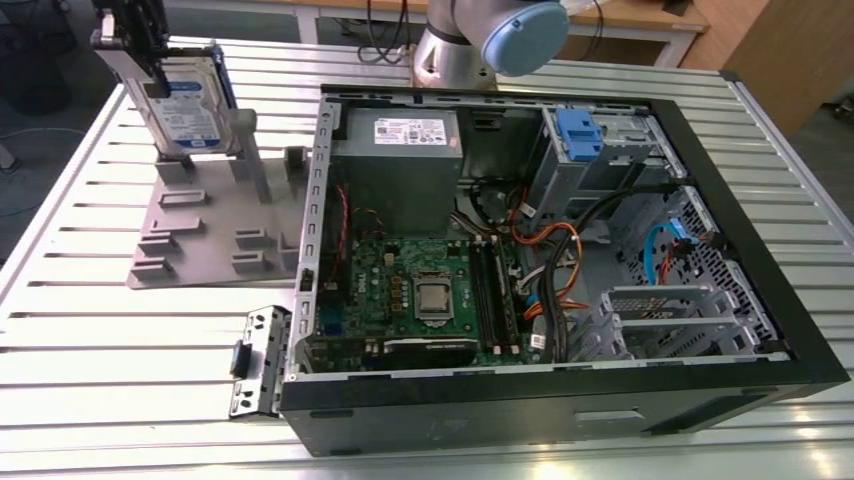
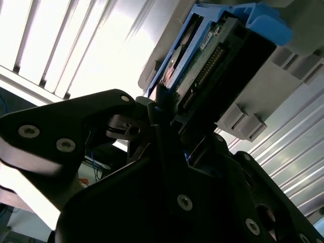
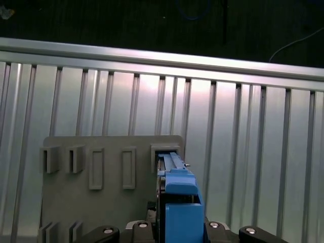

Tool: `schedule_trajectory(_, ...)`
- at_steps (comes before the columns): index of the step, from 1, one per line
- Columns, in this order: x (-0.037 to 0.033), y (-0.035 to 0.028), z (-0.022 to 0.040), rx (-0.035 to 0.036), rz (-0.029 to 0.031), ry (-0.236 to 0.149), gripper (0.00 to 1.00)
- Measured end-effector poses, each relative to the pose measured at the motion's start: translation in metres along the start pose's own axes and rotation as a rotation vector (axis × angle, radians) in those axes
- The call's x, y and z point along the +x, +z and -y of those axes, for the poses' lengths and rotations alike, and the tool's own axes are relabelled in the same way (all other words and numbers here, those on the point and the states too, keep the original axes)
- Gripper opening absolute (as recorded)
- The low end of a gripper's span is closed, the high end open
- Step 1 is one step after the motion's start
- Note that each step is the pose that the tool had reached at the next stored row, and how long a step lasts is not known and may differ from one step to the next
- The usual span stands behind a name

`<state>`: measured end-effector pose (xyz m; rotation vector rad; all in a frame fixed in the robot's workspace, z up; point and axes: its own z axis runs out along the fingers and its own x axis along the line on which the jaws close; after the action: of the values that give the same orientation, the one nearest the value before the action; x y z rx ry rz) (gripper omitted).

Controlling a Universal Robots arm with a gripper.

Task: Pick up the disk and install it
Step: 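Pick up the disk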

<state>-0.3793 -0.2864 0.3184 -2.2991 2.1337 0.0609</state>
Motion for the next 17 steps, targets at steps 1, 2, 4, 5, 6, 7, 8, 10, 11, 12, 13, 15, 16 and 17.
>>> schedule_trajectory(1, -0.0001, -0.0014, -0.0001, 0.0, 0.0002, 0.0, 0.36)
schedule_trajectory(2, -0.0001, -0.0032, -0.0001, 0.0001, 0.0004, 0.0, 0.36)
schedule_trajectory(4, -0.0002, -0.0072, -0.0002, 0.0, 0.0005, 0.0, 0.36)
schedule_trajectory(5, -0.0003, -0.0095, -0.0002, 0.0, 0.0006, 0.0, 0.36)
schedule_trajectory(6, -0.0004, -0.0118, -0.0003, -0.0001, 0.0006, 0.0, 0.36)
schedule_trajectory(7, -0.0004, -0.0136, -0.0003, 0.0, 0.0006, 0.0, 0.36)
schedule_trajectory(8, -0.0005, -0.0158, -0.0004, 0.0, 0.0006, 0.0, 0.36)
schedule_trajectory(10, -0.0006, -0.0201, -0.0005, 0.0, 0.0006, 0.0, 0.36)
schedule_trajectory(11, -0.0007, -0.0222, -0.0005, 0.0, 0.0006, 0.0, 0.36)
schedule_trajectory(12, -0.0008, -0.0243, -0.0006, 0.0001, 0.0007, 0.0, 0.36)
schedule_trajectory(13, -0.0008, -0.0263, -0.0006, 0.0001, 0.0008, 0.0, 0.36)
schedule_trajectory(15, -0.0009, -0.0301, -0.0007, 0.0, 0.0007, 0.0, 0.36)
schedule_trajectory(16, -0.001, -0.0318, -0.0008, -0.0001, 0.0008, 0.0, 0.36)
schedule_trajectory(17, -0.0011, -0.0336, -0.0008, 0.0001, 0.0009, 0.0, 0.36)
